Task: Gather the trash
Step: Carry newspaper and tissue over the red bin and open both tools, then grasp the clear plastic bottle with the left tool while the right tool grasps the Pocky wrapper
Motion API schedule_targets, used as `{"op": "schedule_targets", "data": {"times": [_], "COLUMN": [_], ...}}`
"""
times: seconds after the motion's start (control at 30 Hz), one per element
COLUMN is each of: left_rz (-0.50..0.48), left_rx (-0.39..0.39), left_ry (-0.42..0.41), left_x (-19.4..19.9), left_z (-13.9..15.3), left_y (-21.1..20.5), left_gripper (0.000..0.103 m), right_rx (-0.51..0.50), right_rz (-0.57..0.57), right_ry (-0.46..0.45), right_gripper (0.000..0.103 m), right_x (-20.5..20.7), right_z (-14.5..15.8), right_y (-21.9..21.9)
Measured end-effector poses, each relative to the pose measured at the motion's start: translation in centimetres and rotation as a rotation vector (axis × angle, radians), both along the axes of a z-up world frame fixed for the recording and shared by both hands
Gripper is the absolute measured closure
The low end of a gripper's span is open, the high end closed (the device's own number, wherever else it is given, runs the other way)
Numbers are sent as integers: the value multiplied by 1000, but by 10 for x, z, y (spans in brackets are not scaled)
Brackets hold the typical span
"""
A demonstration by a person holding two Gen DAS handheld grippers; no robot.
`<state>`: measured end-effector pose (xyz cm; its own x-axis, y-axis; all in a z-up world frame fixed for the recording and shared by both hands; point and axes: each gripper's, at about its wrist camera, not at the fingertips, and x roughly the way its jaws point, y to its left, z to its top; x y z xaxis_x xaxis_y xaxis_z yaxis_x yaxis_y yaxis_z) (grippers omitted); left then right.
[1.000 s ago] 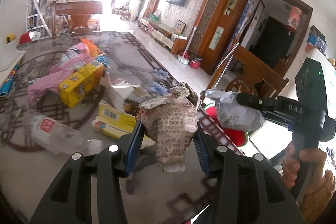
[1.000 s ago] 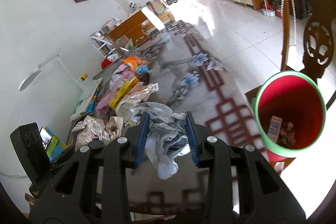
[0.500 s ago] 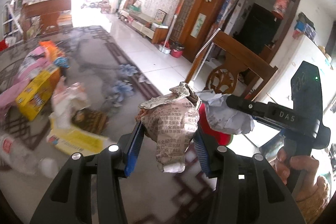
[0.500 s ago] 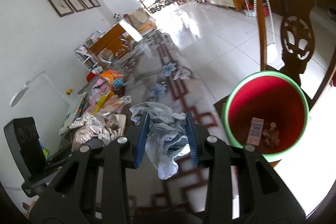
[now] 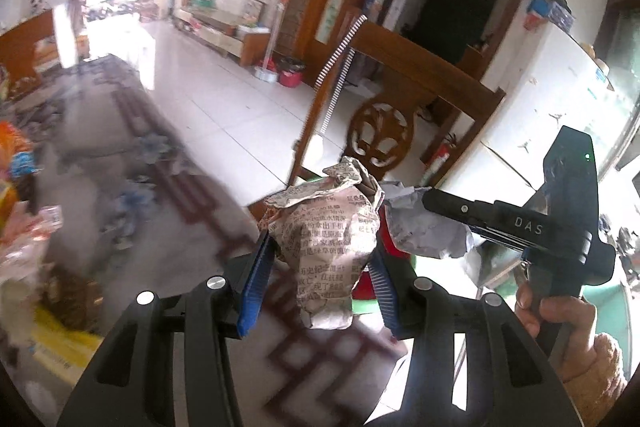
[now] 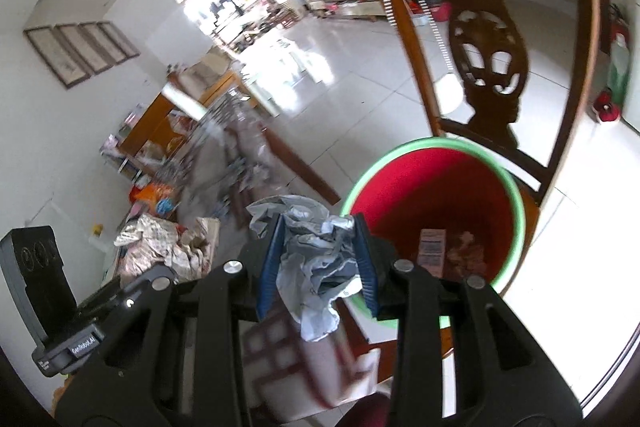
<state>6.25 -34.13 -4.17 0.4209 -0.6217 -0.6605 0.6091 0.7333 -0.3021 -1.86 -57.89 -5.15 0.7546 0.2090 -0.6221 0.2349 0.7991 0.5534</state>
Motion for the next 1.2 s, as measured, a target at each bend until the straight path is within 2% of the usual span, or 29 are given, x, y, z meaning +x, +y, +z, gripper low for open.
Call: {"op": "schedule_targets", "data": {"times": [0.17,0.3,0.37,0.4,0.43,0.47,0.73,0.87,1.03,1.17,1.2], "left_rz": [-59,-82,-92,-96,-93,-84,-30,53,220,451,548], "left_rx": [24,46,47,49,62,70,10,-14,-57,-70,-80], "left_ry": [46,50,60,64,68,64,57,43,55,69,82], "left_x": [17,24,30,32,35,36,26,12,-1,-14,-18], "left_z": [-18,-25,-28,-28,-29,-28,-18,-9,2,3,0], "left_y": [-40,-61,-69,-71,-75,-76,-44,-5,68,144,172], "left_gripper": [58,58,53,44,28,24,23,23,23,23,23], "right_rx": [1,-2,-12,-14,-10,-2,-22,-44,-51,-55,-49], "right_rz": [-61,-86,-103,-116,-125,-131,-99,-30,98,219,258], "right_ry": [19,25,20,18,21,23,31,22,-25,-45,-44], "right_gripper": [69,69,67,58,51,42,40,40,33,29,29], "right_x": [0,5,7,7,9,10,10,13,17,22,24], "right_z": [-7,-12,-11,-12,-13,-15,-7,8,34,43,42], "right_y": [-27,-40,-44,-46,-48,-49,-37,-13,45,103,119]}}
